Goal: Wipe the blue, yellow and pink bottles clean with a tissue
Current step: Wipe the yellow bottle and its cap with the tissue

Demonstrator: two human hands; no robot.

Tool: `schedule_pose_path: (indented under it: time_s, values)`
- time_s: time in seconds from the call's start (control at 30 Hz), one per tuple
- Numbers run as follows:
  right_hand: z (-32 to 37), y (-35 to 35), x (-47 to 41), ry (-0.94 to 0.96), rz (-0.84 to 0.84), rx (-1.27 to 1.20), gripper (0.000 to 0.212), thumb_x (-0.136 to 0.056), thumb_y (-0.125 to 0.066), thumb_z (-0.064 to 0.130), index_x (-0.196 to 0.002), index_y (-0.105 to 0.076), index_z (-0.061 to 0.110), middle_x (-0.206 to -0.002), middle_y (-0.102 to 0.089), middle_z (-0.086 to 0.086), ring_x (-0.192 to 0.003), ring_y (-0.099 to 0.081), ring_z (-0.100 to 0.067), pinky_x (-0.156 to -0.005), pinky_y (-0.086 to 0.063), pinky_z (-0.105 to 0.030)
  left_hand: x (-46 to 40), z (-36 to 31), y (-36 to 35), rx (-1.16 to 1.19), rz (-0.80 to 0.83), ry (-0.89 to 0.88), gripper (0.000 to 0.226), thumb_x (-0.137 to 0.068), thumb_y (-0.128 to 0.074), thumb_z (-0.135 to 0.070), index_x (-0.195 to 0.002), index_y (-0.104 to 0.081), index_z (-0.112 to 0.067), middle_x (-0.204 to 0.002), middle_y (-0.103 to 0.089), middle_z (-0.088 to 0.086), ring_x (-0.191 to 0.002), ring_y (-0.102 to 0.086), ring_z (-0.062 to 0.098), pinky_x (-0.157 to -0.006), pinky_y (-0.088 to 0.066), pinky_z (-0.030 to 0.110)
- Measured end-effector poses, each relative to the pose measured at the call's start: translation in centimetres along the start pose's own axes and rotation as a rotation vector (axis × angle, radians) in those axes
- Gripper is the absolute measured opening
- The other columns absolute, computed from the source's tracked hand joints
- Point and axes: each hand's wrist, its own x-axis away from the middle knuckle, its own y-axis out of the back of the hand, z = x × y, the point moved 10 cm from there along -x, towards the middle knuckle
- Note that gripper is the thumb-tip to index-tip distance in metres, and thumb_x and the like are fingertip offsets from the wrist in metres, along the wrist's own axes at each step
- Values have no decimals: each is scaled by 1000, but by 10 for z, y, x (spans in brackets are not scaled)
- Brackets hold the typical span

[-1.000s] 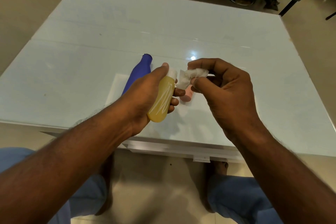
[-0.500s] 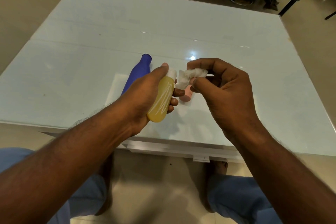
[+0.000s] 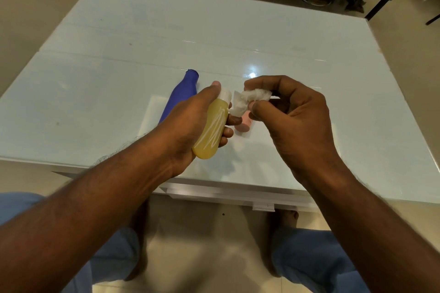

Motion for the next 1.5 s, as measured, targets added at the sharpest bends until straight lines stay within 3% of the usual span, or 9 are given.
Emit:
schedule_pose_path:
  time_s: [0.47,0.57,0.7,0.83,0.93,1.13,1.3,1.4,1.5]
  values:
    - [1,1,2,35,-32,36,27,-94,-73,2,-117,-74,15,-107,-78,2,-88,-78,-16,-70,-60,-18,-2,2,-2,-14,18,-6,47,-104,-42,-52,-108,-67,-12,-86,-75,8,-72,-62,17,-69,-54,31]
    - [7,1,3,104,-56,102,21,-93,-77,7,-111,-69,15,-103,-74,2,-77,-73,-8,-66,-54,-12,-3,2,-5,-16,37,-18,46,-104,-42,-51,-107,-67,-13,-76,-74,5,-69,-61,16,-68,-53,31]
    - [21,-6,7,255,-26,254,17,-91,-78,8,-105,-74,17,-100,-73,5,-88,-73,-10,-75,-60,-18,-4,5,-2,-39,26,-18,49,-102,-47,-53,-111,-69,-9,-75,-72,6,-69,-64,17,-67,-55,31]
    - [30,-31,23,410,156,281,16,-86,-82,2,-100,-79,9,-94,-72,2,-86,-72,-15,-77,-62,-27,-6,4,7,60,-5,-59,40,-102,-50,-50,-107,-71,-16,-92,-75,9,-86,-72,25,-80,-57,40]
    - [35,-50,39,517,272,349,18,-86,-82,1,-102,-80,9,-94,-74,-1,-83,-69,-15,-78,-58,-27,-7,4,11,127,-6,-53,41,-101,-52,-50,-106,-70,-14,-93,-70,8,-81,-70,20,-76,-56,35]
    - [34,-14,15,446,38,331,15,-88,-85,8,-103,-81,12,-95,-76,5,-88,-70,-11,-79,-58,-26,-7,6,4,141,19,-43,47,-101,-52,-51,-115,-67,-9,-91,-70,12,-75,-65,21,-77,-54,39]
    - [39,-67,57,617,333,424,13,-86,-84,11,-97,-79,11,-92,-73,4,-87,-65,-11,-80,-52,-26,-7,1,11,346,44,-21,42,-99,-55,-46,-99,-71,-7,-85,-71,6,-76,-67,17,-75,-53,33]
    - [39,-39,33,564,166,388,13,-86,-85,14,-97,-78,12,-93,-74,4,-86,-66,-16,-79,-54,-33,-3,-2,1,318,117,-39,44,-101,-52,-44,-111,-65,-4,-89,-67,10,-68,-66,19,-64,-56,32]
    - [32,-9,11,446,5,375,13,-87,-83,15,-98,-77,17,-95,-76,6,-87,-68,-16,-76,-56,-40,-4,1,1,305,82,-58,47,-99,-54,-45,-124,-63,-6,-98,-68,16,-74,-63,24,-69,-53,37]
